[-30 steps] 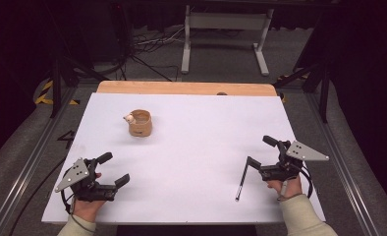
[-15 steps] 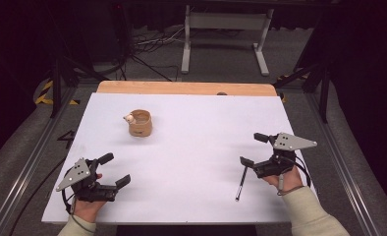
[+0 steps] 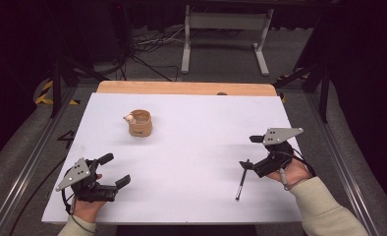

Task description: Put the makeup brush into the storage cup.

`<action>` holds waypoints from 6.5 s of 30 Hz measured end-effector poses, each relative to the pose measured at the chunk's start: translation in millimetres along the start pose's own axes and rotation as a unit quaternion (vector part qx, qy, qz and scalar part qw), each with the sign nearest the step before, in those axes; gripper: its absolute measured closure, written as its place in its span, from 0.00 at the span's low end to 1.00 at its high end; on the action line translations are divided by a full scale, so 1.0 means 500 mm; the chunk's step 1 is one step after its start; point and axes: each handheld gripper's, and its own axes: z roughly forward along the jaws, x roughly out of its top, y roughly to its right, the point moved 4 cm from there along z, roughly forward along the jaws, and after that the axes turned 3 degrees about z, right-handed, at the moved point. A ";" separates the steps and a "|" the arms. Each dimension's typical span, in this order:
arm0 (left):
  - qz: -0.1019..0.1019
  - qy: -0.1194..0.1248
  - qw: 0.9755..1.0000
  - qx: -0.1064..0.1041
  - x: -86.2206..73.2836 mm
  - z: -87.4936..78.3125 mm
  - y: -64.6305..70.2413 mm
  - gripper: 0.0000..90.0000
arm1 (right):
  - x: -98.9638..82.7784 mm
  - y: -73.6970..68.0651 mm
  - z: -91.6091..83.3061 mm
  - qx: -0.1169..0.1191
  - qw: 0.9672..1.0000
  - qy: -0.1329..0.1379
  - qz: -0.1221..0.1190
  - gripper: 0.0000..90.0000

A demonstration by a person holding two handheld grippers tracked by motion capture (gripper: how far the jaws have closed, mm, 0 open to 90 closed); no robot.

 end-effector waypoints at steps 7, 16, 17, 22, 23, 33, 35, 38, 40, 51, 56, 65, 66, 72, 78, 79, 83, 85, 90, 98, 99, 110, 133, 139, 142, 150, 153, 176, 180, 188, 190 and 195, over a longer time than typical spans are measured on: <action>-0.002 -0.002 1.000 -0.006 -0.001 0.001 0.003 0.00 | 0.013 0.001 0.003 0.010 0.998 -0.063 -0.023 0.07; -0.004 -0.007 1.000 -0.011 -0.003 0.003 0.003 0.00 | 0.034 -0.002 0.002 0.023 0.990 -0.126 -0.056 0.07; -0.004 -0.006 1.000 -0.011 -0.003 0.004 0.003 0.00 | 0.036 -0.002 0.003 0.024 0.989 -0.131 -0.061 0.07; -0.005 -0.007 1.000 -0.013 -0.003 0.004 0.003 0.00 | 0.042 -0.002 0.008 0.028 0.984 -0.158 -0.073 0.07; -0.005 -0.007 1.000 -0.012 -0.003 0.004 0.003 0.00 | 0.042 -0.002 0.008 0.028 0.983 -0.166 -0.078 0.07; -0.002 -0.012 1.000 -0.010 -0.003 0.003 0.005 0.00 | 0.050 0.002 0.008 0.039 0.975 -0.201 -0.091 0.06; 0.002 -0.015 1.000 -0.010 -0.002 0.002 0.005 0.00 | 0.049 0.004 0.009 0.044 0.971 -0.212 -0.097 0.06; 0.004 -0.016 1.000 -0.010 -0.001 0.003 0.006 0.00 | 0.050 0.004 0.009 0.049 0.969 -0.222 -0.102 0.06; 0.004 -0.017 1.000 -0.010 -0.002 0.003 0.006 0.00 | 0.051 0.004 0.009 0.052 0.967 -0.227 -0.103 0.06; 0.003 -0.016 1.000 -0.008 -0.003 0.004 0.006 0.00 | 0.046 0.010 0.025 0.068 0.958 -0.262 -0.100 0.05; 0.003 -0.018 1.000 -0.009 -0.004 0.004 0.005 0.00 | 0.040 0.013 0.035 0.087 0.953 -0.274 -0.101 0.05; 0.002 -0.019 1.000 -0.008 -0.004 0.003 0.003 0.00 | 0.029 0.013 0.051 0.109 0.951 -0.262 -0.120 0.06; 0.003 -0.019 1.000 -0.009 -0.003 0.003 0.003 0.00 | 0.028 0.015 0.053 0.107 0.951 -0.261 -0.123 0.06; 0.003 -0.019 1.000 -0.009 -0.004 0.004 0.004 0.00 | 0.005 0.020 0.068 0.104 0.949 -0.270 -0.122 0.05; 0.001 -0.019 1.000 -0.008 -0.004 0.006 0.003 0.00 | -0.007 0.016 0.084 0.108 0.945 -0.278 -0.133 0.05; 0.001 -0.019 1.000 -0.008 -0.004 0.006 0.003 0.00 | -0.007 0.016 0.084 0.108 0.945 -0.278 -0.133 0.05; 0.000 -0.018 1.000 -0.008 -0.004 0.007 0.003 0.00 | -0.014 0.012 0.095 0.114 0.943 -0.284 -0.133 0.06; 0.001 -0.018 1.000 -0.008 -0.004 0.007 0.003 0.00 | -0.019 0.011 0.099 0.113 0.942 -0.289 -0.129 0.06; 0.000 -0.020 1.000 -0.009 -0.004 0.007 0.003 0.00 | -0.029 0.010 0.107 0.118 0.940 -0.294 -0.126 0.05; 0.000 -0.021 1.000 -0.009 -0.004 0.007 0.003 0.00 | -0.047 0.008 0.117 0.123 0.935 -0.307 -0.129 0.06; 0.000 -0.021 1.000 -0.010 -0.005 0.007 0.003 0.00 | -0.050 0.007 0.118 0.125 0.933 -0.311 -0.130 0.05; 0.000 -0.020 1.000 -0.009 -0.004 0.007 0.003 0.00 | -0.063 0.005 0.124 0.125 0.928 -0.325 -0.129 0.06; -0.002 -0.023 1.000 -0.010 -0.006 0.009 0.003 0.00 | -0.084 0.002 0.138 0.124 0.914 -0.358 -0.143 0.13; -0.003 -0.023 1.000 -0.010 -0.006 0.009 0.003 0.00 | -0.082 0.003 0.138 0.120 0.911 -0.363 -0.155 0.18; -0.002 -0.024 1.000 -0.010 -0.006 0.009 0.003 0.00 | -0.080 0.002 0.137 0.114 0.909 -0.370 -0.157 0.24; -0.002 -0.024 1.000 -0.010 -0.006 0.008 0.003 0.00 | -0.072 -0.004 0.133 0.113 0.902 -0.377 -0.178 0.49; -0.002 -0.024 1.000 -0.010 -0.006 0.009 0.003 0.00 | -0.069 -0.006 0.130 0.114 0.897 -0.384 -0.186 0.61; 0.011 -0.033 0.999 -0.003 -0.010 0.013 0.005 0.00 | -0.048 -0.012 0.119 0.117 0.896 -0.372 -0.214 0.93; 0.010 -0.033 0.999 -0.003 -0.010 0.013 0.004 0.00 | -0.034 -0.012 0.114 0.115 0.913 -0.334 -0.202 0.93; 0.011 -0.032 0.999 -0.004 -0.009 0.012 0.004 0.00 | -0.007 -0.009 0.107 0.107 0.948 -0.246 -0.174 0.93; 0.011 -0.032 0.999 -0.004 -0.009 0.012 0.004 0.00 | 0.001 -0.009 0.105 0.108 0.957 -0.214 -0.166 0.93; 0.010 -0.032 0.999 -0.004 -0.009 0.012 0.004 0.00 | 0.016 -0.010 0.097 0.096 0.974 -0.147 -0.145 0.93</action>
